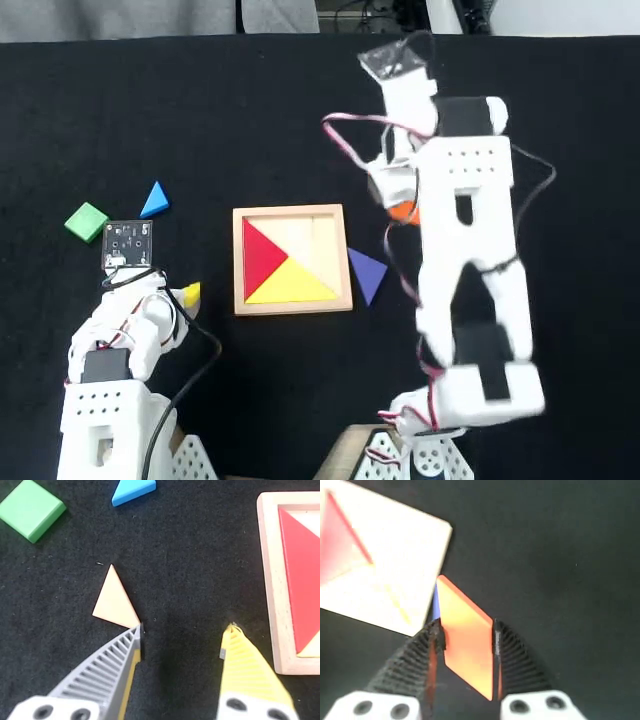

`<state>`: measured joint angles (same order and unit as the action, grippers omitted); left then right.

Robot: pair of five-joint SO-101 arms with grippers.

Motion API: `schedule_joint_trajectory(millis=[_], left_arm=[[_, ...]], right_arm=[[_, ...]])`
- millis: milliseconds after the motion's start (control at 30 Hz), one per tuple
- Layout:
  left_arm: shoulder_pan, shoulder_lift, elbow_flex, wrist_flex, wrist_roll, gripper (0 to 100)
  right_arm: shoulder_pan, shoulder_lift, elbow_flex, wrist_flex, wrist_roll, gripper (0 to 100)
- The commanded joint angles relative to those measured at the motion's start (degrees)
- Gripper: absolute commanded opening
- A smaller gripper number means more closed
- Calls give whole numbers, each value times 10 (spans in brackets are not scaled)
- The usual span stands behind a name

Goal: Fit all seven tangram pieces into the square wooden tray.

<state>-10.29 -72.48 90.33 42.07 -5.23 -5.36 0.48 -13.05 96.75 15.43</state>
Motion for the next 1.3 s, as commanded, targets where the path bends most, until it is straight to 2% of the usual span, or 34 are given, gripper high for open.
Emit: schedule_joint_trajectory(millis=[0,133,333,533,800,1267], left_arm=[[7,-4,-5,-11,-4,256],[7,-4,-5,-11,-4,256],[7,-4,-5,-11,-4,256],[7,-4,-5,-11,-4,256],[7,-4,-5,-11,-4,256],[7,-4,-5,-11,-4,256]], right_arm=[[-55,-70,62,4,-126,32],[-100,-66,174,-60,-229,32],[-105,-26,322,-286,-314,32],[-118,-23,361,-346,-393,32],[-164,-1,395,-381,-403,32],[-145,28,398,-381,-399,32]])
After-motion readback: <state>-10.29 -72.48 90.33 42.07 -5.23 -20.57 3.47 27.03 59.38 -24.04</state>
